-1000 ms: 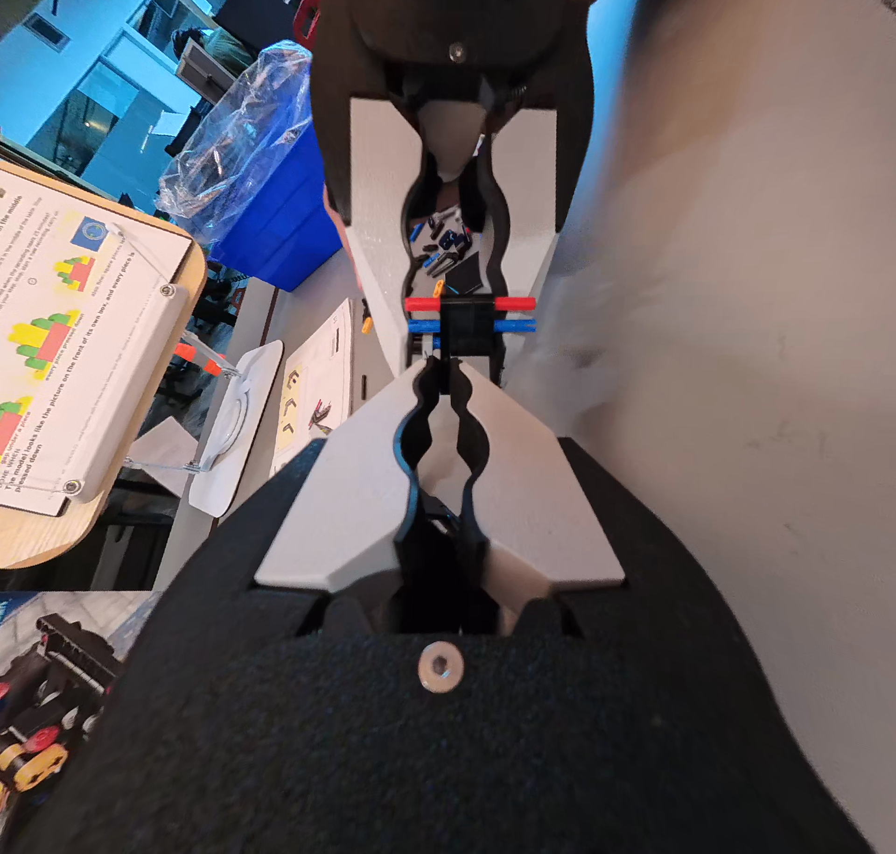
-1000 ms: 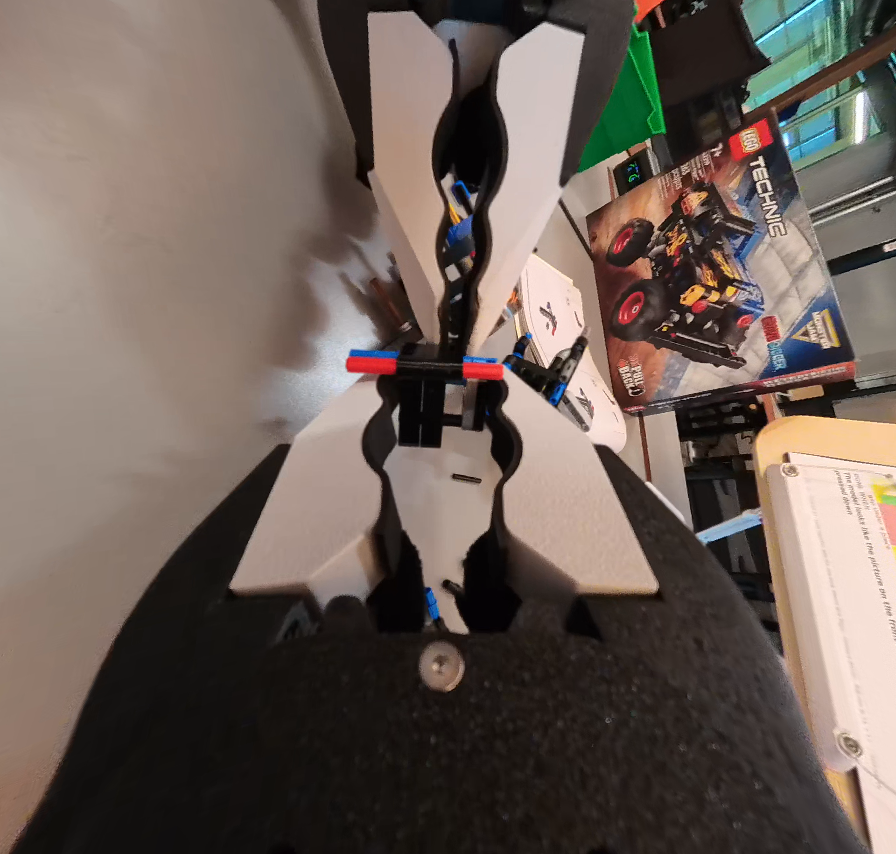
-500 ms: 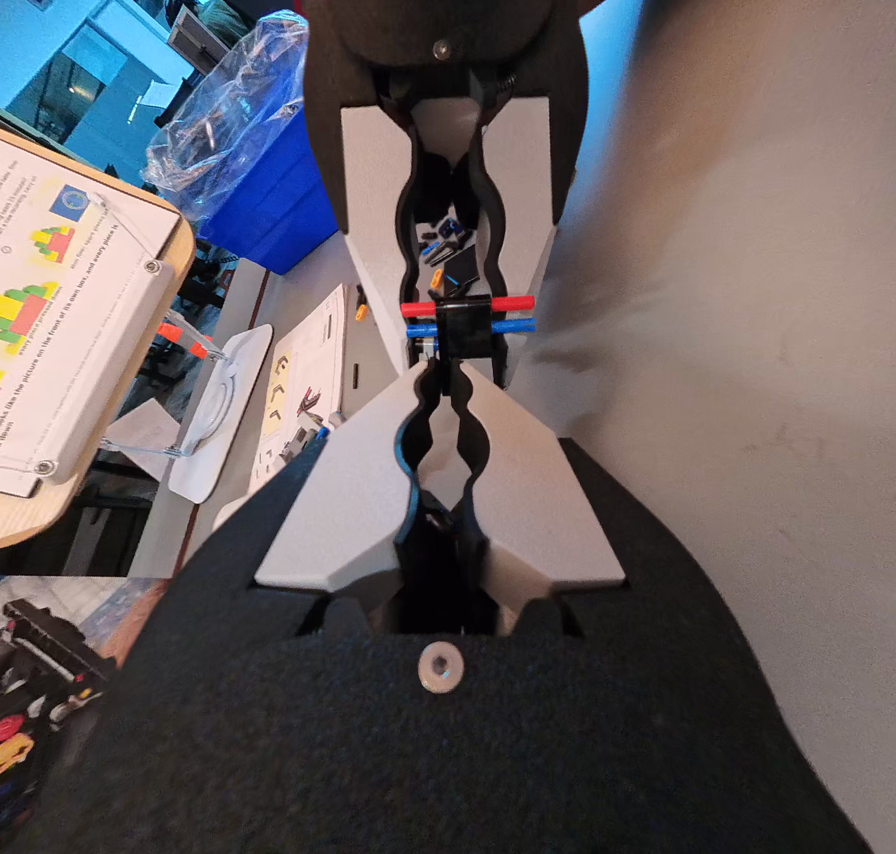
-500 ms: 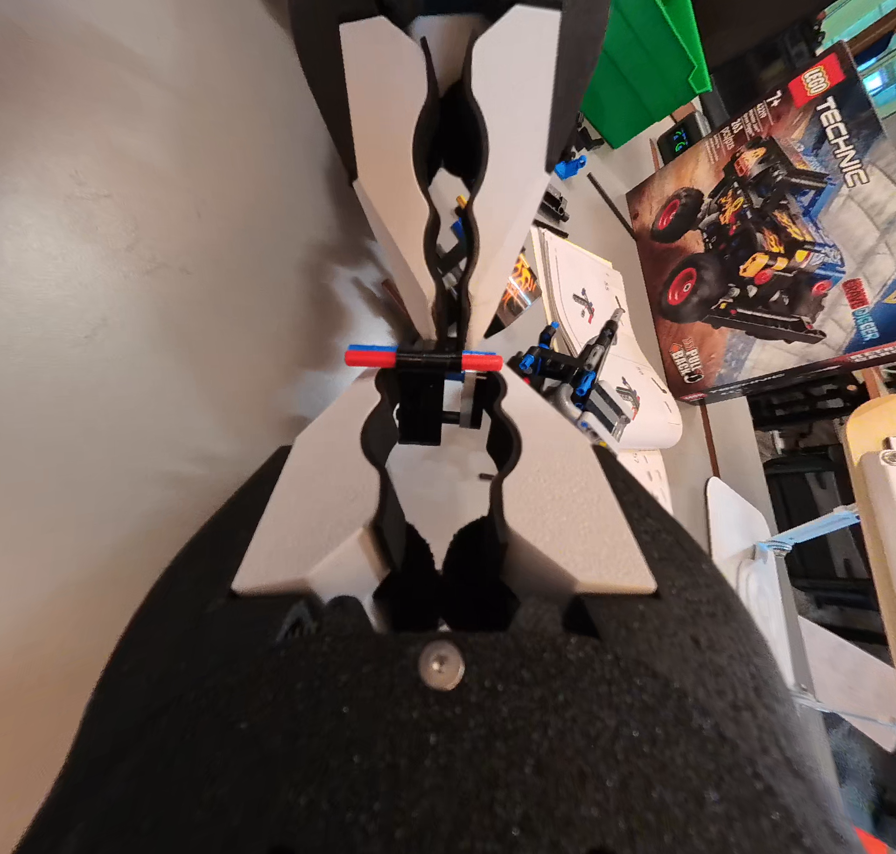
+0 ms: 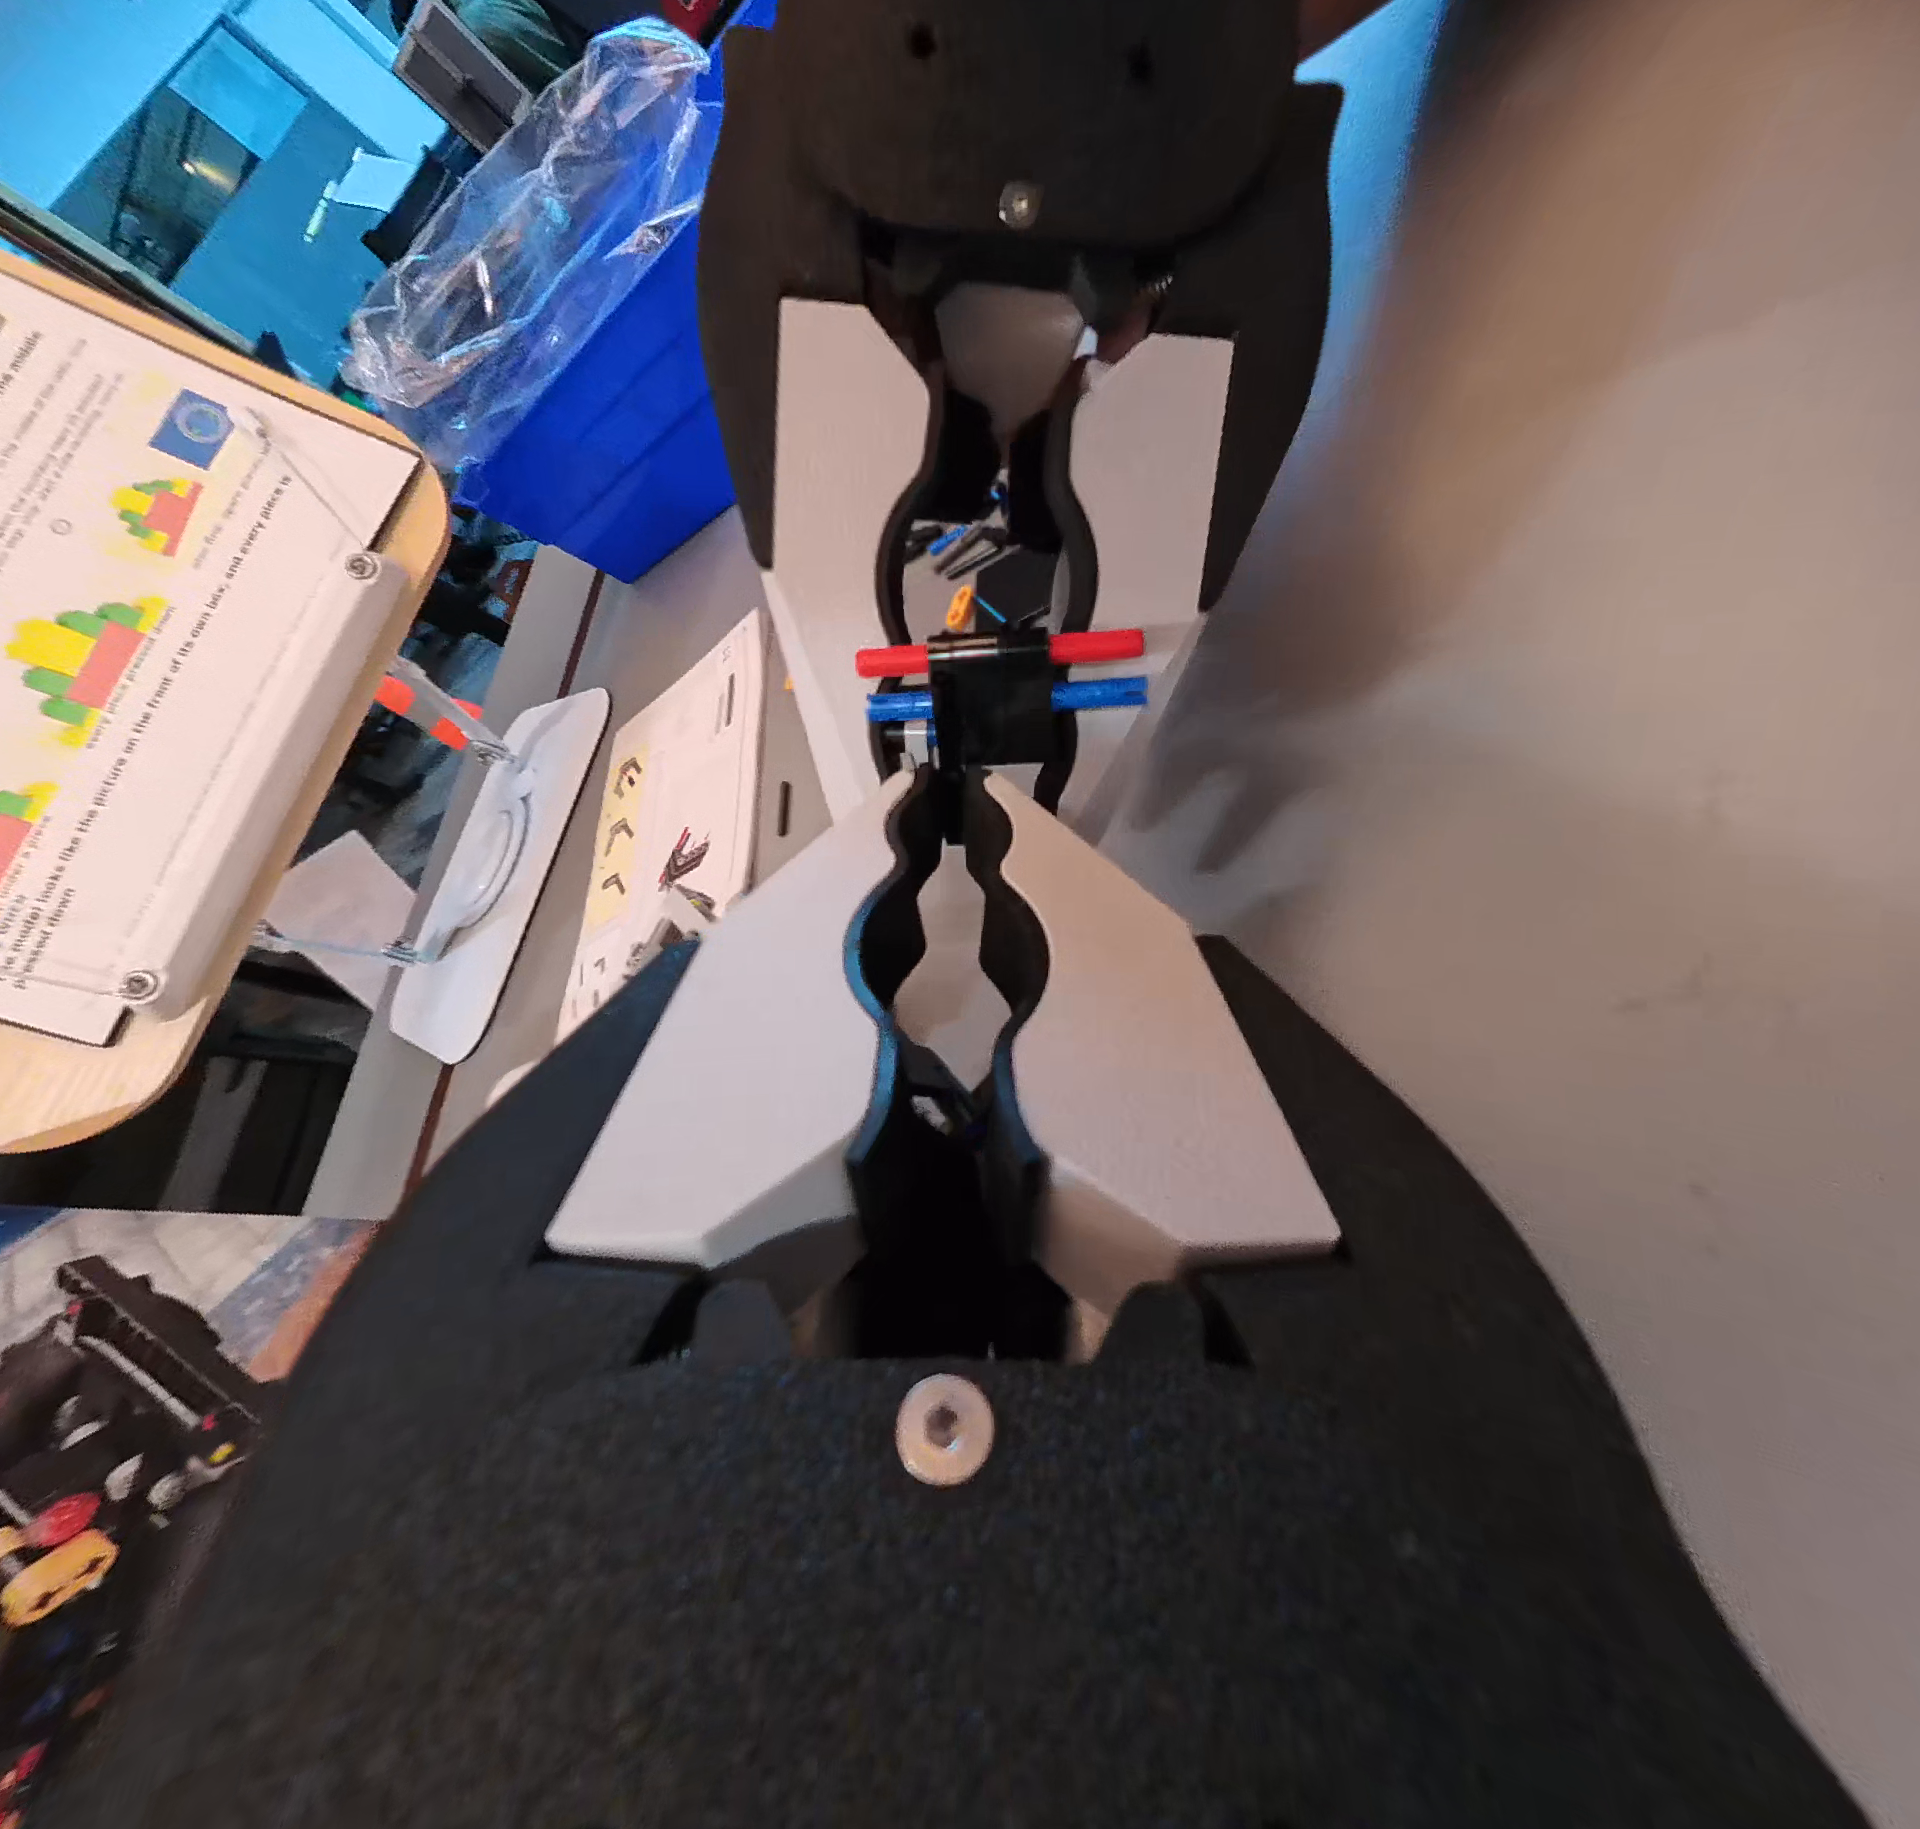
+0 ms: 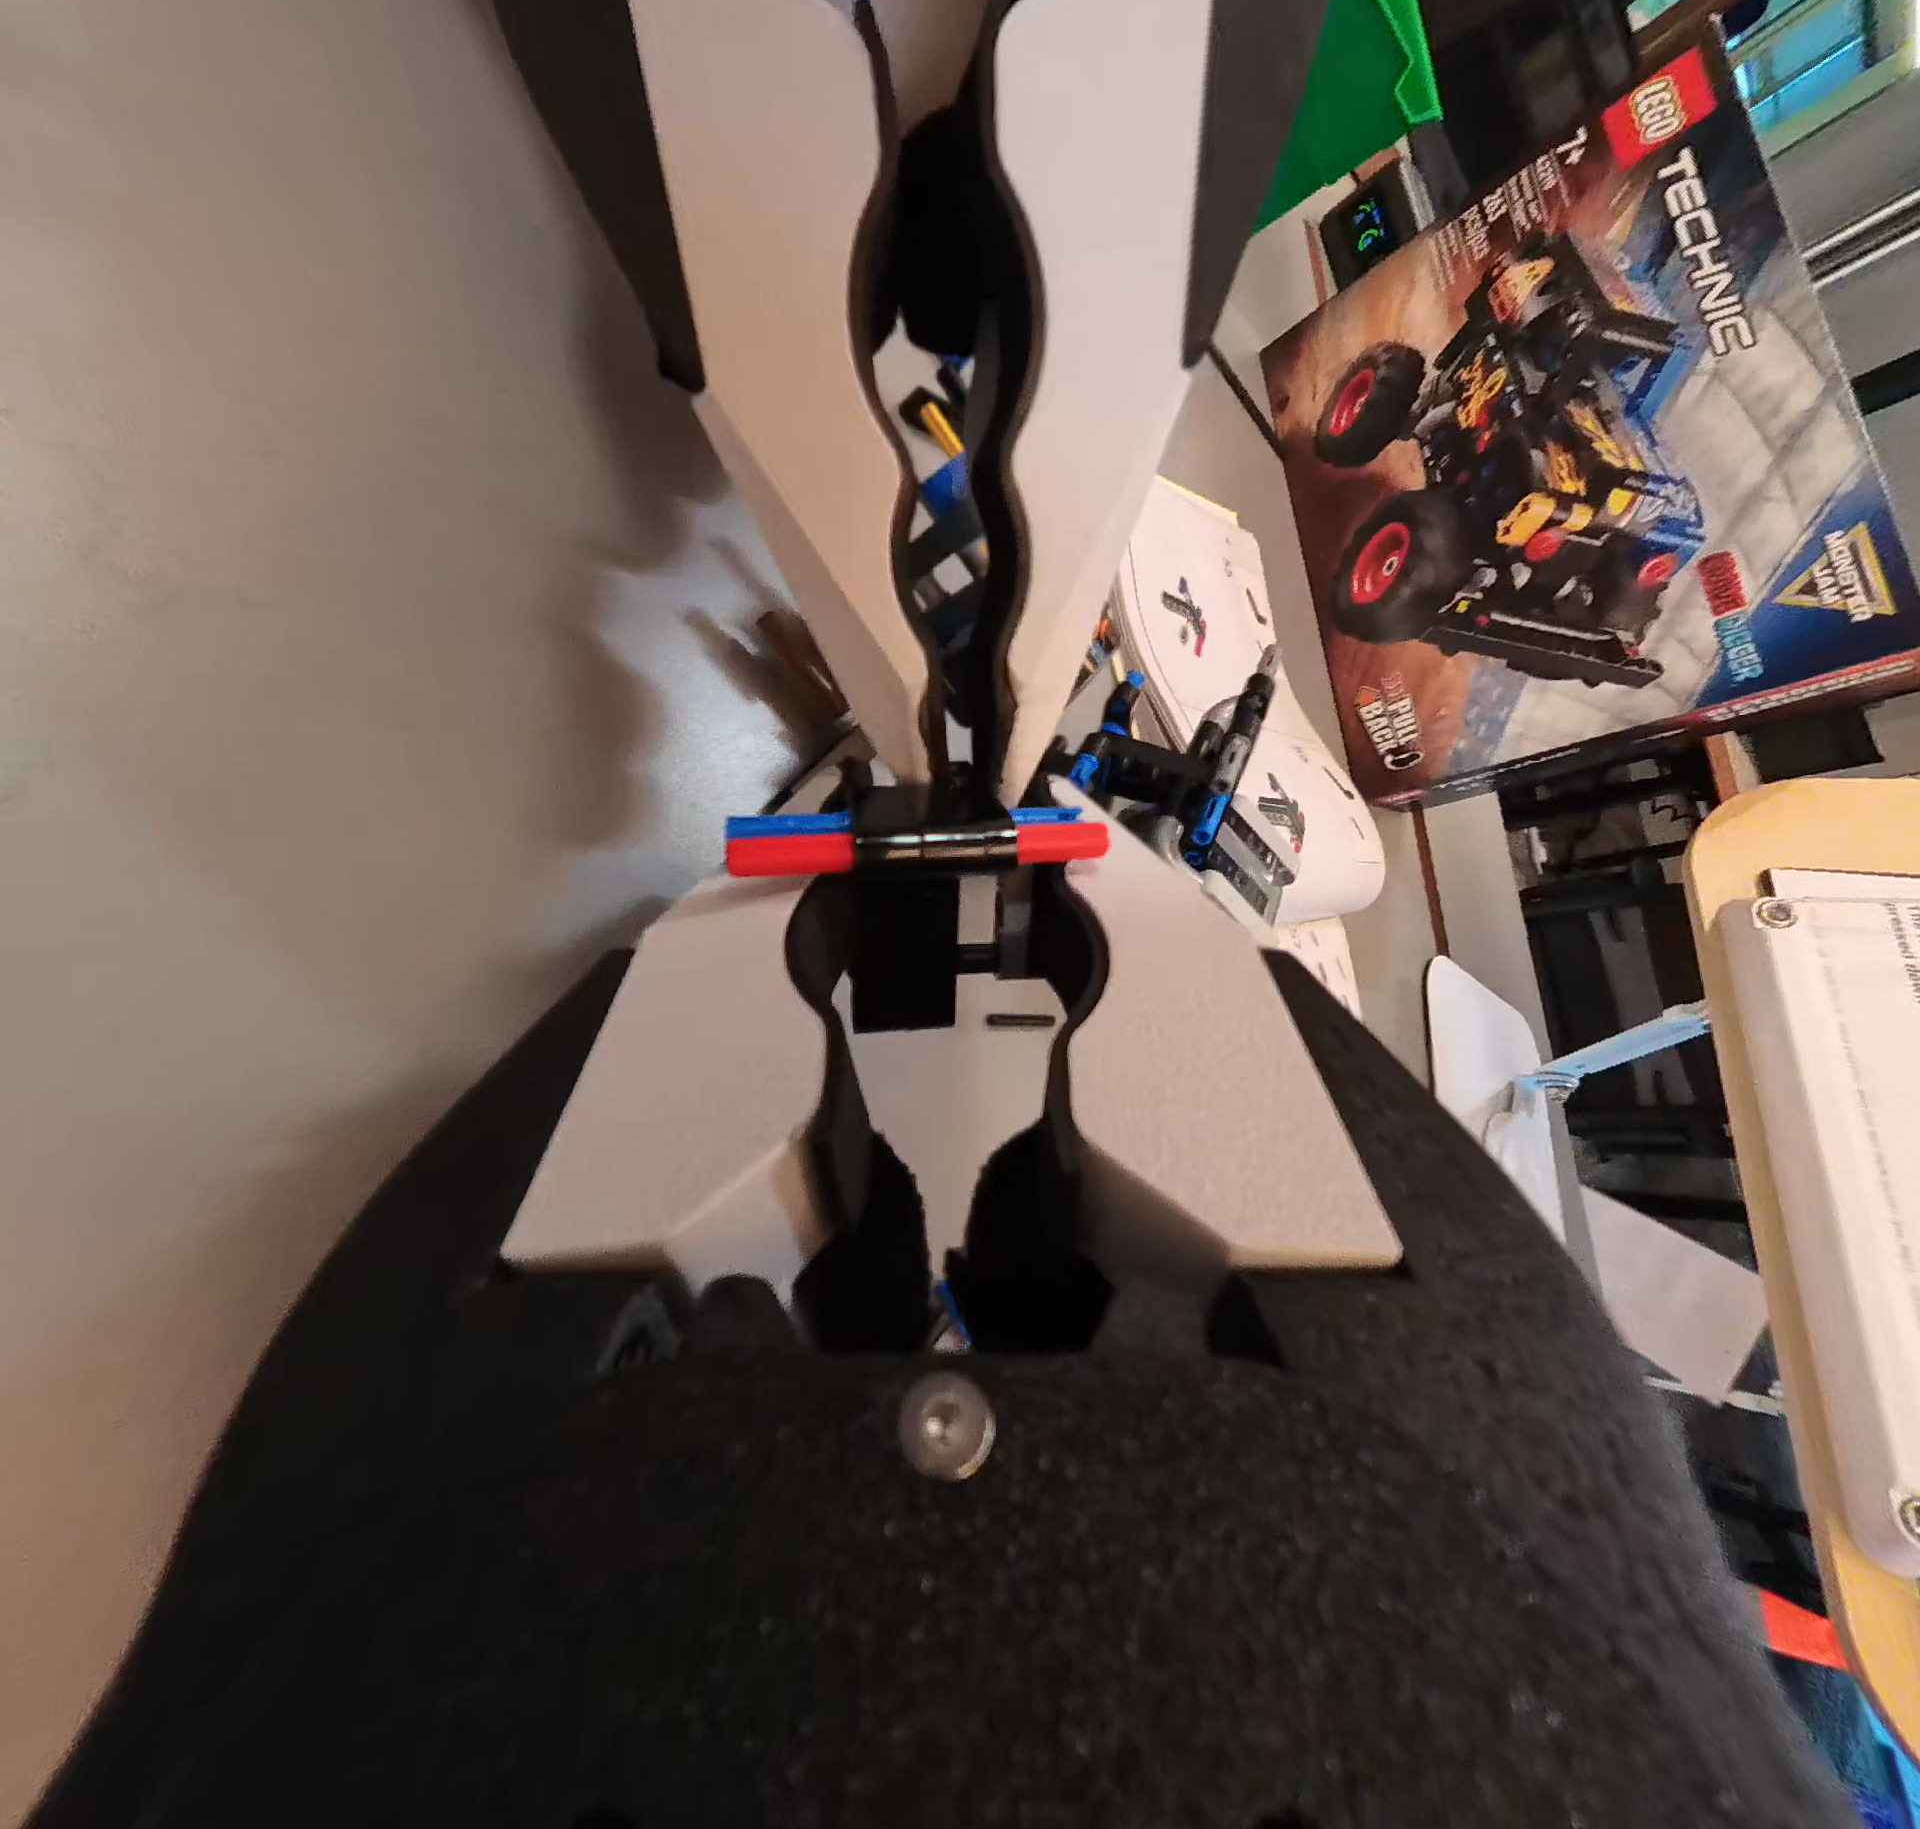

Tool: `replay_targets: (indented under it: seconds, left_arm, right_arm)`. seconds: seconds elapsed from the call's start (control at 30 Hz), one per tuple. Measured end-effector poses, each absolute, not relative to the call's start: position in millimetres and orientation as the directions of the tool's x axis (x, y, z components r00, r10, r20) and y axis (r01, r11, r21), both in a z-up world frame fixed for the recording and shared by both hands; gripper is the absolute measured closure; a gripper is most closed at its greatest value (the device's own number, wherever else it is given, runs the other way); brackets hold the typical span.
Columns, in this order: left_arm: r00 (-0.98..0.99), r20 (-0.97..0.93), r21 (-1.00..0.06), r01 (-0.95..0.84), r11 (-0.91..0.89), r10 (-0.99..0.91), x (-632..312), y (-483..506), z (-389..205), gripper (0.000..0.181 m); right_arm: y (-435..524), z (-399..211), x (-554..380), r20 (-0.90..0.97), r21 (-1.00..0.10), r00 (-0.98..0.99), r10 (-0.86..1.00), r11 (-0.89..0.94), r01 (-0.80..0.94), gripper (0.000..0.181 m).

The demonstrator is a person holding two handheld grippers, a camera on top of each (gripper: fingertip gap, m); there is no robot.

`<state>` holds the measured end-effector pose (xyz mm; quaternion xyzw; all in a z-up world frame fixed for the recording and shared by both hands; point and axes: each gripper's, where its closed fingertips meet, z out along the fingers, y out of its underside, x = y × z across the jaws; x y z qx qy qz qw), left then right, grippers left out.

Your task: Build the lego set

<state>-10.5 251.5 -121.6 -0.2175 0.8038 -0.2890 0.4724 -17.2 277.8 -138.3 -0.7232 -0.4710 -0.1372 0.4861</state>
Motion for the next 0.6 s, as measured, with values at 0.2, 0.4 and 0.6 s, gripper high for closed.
replay_targets:
  seconds: [0.2,0.4,0.6]
  left_arm:
    - [-0.434,-0.647,-0.669,-0.071,0.74,-0.627,-9.2,250.4,-117.5,0.179]
    - [-0.435,-0.659,-0.65,-0.081,0.755,-0.614,-9.5,248.9,-121.8,0.18]
    - [-0.396,-0.725,-0.613,-0.002,0.79,-0.563,-14.6,254.6,-110.4,0.179]
  right_arm:
    - [276.5,-134.4,-15.4,0.659,-0.572,0.515,0.548,-0.081,0.817,0.152]
    - [273.5,-140.4,-16.1,0.623,-0.579,0.525,0.58,-0.109,0.808,0.153]
    - [270.1,-130.3,-20.2,0.557,-0.656,0.566,0.608,-0.096,0.749,0.147]
